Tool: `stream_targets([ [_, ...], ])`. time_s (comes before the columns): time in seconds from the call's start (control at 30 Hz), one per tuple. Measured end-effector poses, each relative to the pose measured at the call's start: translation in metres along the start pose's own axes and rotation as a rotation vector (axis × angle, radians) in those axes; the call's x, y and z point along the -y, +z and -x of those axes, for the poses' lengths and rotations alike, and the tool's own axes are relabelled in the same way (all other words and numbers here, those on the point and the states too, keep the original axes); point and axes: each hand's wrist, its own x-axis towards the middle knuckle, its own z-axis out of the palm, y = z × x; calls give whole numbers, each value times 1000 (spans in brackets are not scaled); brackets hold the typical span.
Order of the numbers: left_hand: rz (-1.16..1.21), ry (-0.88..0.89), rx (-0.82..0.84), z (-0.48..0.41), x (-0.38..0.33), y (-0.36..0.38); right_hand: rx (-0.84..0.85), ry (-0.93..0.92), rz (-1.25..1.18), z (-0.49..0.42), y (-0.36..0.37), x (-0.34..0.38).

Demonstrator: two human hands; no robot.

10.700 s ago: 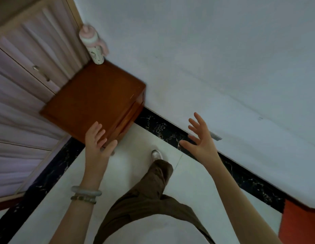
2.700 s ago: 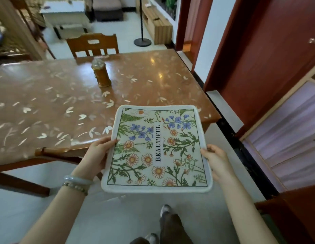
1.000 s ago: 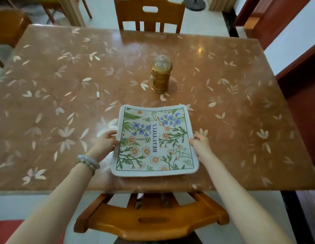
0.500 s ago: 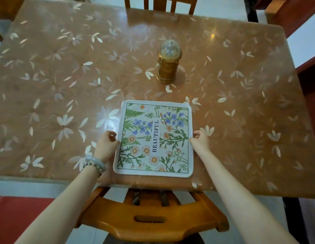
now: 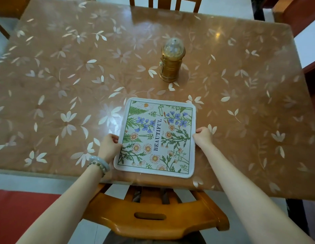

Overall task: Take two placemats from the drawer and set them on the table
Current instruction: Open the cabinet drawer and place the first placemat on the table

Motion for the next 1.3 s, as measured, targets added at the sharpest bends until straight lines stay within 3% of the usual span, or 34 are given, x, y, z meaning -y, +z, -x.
stream_targets([
  [0.17, -37, 72, -18, -12, -12, -5, 16, -30, -91, -4, 8, -27],
  [0.3, 51, 62, -58, -4, -11, -1, -128, -179, -75, 0, -5, -17],
  [0.57, 498, -472, -111, 41, 44, 24, -58, -613, 220, -36, -4, 82],
  [0.77, 793, -625, -121, 54, 41, 55, 71, -567, 412, -60, 3, 118],
  [0.97, 952, -556, -127, 45, 35, 59, 99, -562, 394, -69, -2, 111],
  [1.17, 734, -339, -73, 4, 42, 53, 54, -486, 294, -68, -16, 71],
  [1.3, 679, -230, -65, 1, -5, 31, 17, -382, 228, -52, -19, 27],
])
